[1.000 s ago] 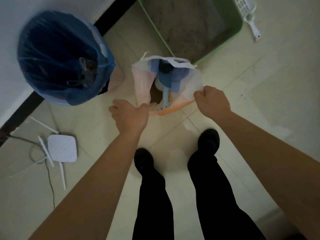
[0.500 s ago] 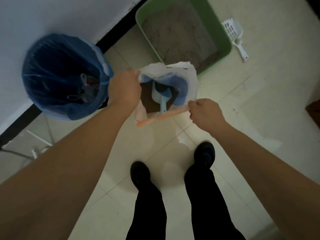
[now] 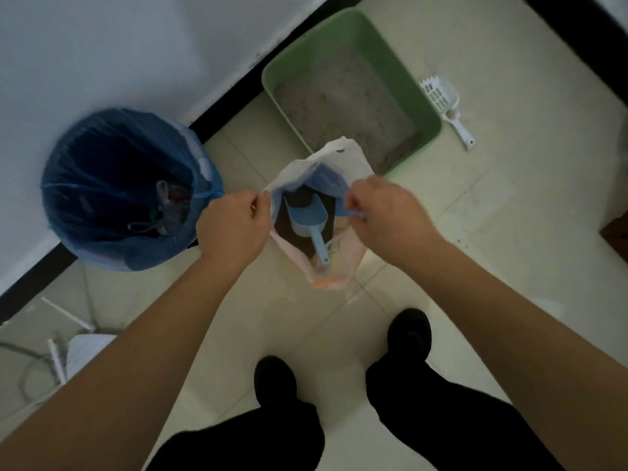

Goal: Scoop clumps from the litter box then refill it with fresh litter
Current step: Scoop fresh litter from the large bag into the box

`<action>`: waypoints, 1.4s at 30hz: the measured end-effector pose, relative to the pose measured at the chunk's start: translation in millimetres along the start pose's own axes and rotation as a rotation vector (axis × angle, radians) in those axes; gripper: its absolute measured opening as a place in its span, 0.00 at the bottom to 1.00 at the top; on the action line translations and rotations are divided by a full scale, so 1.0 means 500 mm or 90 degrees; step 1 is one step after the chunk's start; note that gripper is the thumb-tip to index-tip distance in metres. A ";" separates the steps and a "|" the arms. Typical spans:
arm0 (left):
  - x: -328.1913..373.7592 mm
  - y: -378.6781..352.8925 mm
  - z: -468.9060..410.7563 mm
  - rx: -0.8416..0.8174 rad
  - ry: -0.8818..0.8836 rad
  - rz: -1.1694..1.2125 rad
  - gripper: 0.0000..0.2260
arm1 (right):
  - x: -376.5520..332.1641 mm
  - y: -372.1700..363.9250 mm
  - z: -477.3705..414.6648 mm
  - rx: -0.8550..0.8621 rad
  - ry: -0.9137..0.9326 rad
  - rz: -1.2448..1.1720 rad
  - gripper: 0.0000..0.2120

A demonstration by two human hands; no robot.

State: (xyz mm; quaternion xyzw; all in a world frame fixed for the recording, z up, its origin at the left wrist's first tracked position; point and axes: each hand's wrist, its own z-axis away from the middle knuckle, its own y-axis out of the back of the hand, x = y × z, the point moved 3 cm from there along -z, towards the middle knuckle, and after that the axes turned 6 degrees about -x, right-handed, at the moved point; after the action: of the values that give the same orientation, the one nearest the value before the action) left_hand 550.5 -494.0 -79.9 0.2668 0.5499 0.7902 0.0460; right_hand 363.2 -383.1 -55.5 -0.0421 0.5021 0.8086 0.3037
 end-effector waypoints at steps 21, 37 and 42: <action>0.114 -0.011 -0.187 -0.126 -0.223 -0.154 0.15 | 0.030 -0.213 -0.115 -0.244 -0.125 -0.035 0.04; 0.064 -0.037 -0.053 -0.136 -0.354 0.055 0.12 | 0.009 -0.209 -0.033 -0.185 -0.166 0.305 0.08; 0.055 -0.039 -0.049 -0.159 -0.346 0.082 0.10 | 0.008 -0.276 -0.079 -0.182 -0.156 0.410 0.11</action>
State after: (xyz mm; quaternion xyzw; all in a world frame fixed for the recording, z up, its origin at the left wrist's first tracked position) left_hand 511.1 -496.8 -93.3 0.4950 0.3982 0.7526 0.1732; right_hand 424.1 -371.2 -184.9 0.1731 0.3312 0.9238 0.0831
